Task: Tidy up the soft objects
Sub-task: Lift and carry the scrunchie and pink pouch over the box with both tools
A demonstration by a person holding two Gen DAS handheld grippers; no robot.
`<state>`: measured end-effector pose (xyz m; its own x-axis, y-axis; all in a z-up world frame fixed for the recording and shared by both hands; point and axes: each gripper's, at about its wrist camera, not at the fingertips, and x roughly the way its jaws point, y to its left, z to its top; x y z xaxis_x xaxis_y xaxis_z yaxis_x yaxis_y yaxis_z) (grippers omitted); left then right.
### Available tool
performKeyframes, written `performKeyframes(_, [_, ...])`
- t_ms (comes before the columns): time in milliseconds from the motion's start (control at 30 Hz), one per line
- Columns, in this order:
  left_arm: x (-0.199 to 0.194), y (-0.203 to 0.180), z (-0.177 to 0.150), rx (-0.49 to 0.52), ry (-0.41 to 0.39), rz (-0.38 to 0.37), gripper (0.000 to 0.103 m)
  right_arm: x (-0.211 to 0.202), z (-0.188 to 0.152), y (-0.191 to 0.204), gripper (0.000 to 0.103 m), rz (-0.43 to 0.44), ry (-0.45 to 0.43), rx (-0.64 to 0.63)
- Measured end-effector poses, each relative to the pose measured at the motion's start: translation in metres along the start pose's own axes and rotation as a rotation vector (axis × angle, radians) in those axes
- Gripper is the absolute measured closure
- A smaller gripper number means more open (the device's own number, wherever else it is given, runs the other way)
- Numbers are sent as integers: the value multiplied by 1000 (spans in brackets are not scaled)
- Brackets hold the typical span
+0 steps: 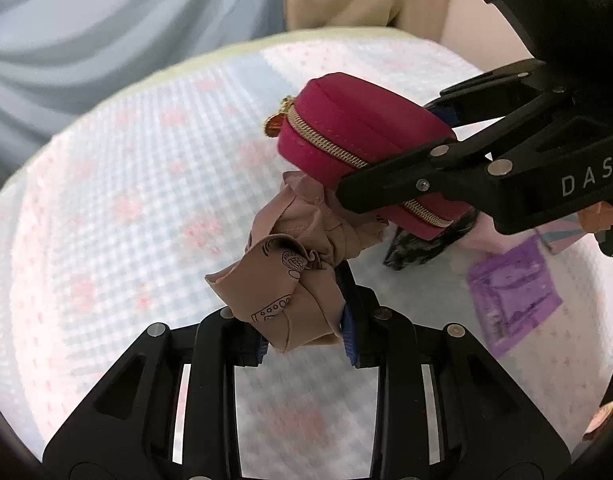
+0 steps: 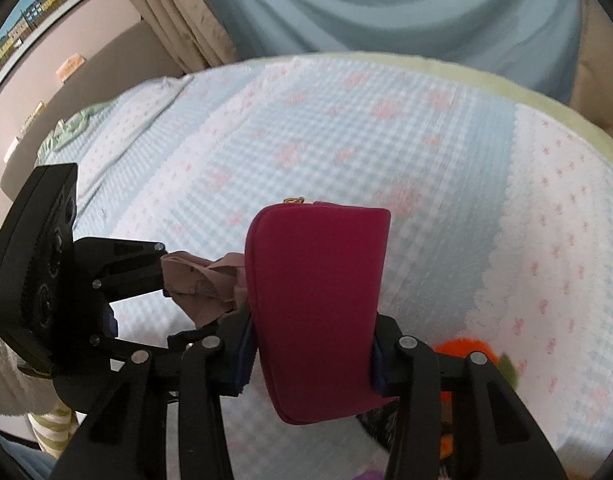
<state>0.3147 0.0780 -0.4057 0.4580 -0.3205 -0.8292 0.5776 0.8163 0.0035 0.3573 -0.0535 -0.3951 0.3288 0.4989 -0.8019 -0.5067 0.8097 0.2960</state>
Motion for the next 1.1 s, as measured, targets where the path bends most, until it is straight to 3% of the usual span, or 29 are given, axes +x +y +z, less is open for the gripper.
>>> performKeyframes(267, [-100, -21, 13, -10, -71, 33, 78, -81, 1, 42, 62, -45, -87, 10])
performKeyframes(567, [-218, -64, 44, -34, -154, 67, 78, -206, -16, 91, 62, -119, -195, 87])
performKeyframes(800, [-263, -116, 67, -28, -194, 44, 78, -290, -46, 96, 62, -207, -286, 183])
performKeyframes(1100, [-270, -208, 100, -84, -225, 33, 78, -366, -101, 56, 62, -326, -299, 256])
